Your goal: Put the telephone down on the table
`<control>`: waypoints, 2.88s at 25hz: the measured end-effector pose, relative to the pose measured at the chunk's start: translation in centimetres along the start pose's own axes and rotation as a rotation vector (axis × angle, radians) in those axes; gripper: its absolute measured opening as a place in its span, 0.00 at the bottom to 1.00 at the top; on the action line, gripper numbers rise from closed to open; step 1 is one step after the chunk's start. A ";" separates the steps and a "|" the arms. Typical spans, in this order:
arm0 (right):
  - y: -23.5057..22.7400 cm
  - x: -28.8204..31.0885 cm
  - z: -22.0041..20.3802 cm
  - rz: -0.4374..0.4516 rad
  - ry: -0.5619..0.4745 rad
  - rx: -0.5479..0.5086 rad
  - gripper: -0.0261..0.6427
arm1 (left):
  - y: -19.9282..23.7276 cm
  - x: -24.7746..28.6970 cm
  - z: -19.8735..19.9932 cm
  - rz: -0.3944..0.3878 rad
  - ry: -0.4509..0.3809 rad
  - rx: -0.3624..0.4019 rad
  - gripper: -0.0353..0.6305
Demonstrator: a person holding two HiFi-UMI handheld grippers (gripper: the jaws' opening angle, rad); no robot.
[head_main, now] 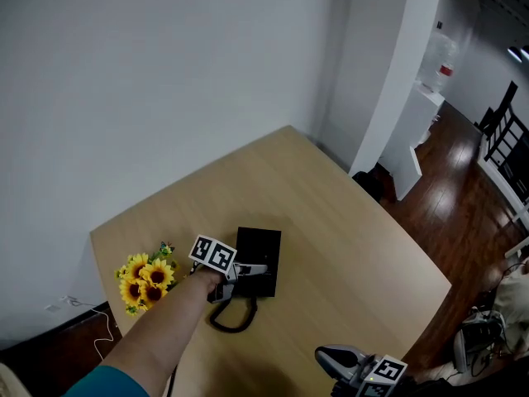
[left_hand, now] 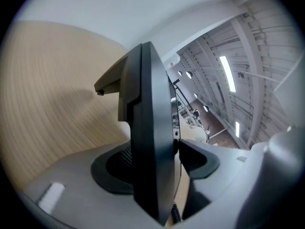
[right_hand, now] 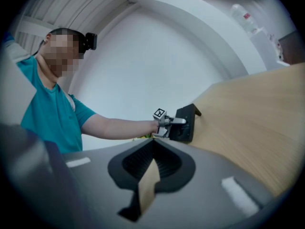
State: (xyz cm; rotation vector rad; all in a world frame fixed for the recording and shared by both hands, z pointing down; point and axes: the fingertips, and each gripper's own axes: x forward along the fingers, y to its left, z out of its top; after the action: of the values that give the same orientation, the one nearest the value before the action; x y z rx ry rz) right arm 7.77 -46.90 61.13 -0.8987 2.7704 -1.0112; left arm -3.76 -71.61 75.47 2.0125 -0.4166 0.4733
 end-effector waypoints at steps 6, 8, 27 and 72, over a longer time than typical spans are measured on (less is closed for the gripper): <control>-2.8 1.1 -0.6 -0.056 0.004 -0.062 0.04 | 1.0 -0.8 0.4 0.133 -0.117 0.051 0.62; -3.4 1.3 -0.3 -0.070 0.001 -0.067 0.04 | 1.3 -1.5 0.3 0.192 -0.161 0.066 0.68; -7.4 -0.2 1.0 -0.242 0.001 -0.008 0.04 | -7.9 -9.8 -6.7 0.430 -0.303 0.223 0.38; 34.7 -27.6 -14.0 0.023 0.047 -0.318 0.04 | -54.5 -29.1 -52.1 0.217 -0.737 0.358 0.06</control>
State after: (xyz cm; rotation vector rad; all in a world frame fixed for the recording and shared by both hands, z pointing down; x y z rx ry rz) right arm 9.77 -2.60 47.27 -0.8816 3.0273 -0.6037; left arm -10.89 1.95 42.84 2.4673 -1.0667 -0.1023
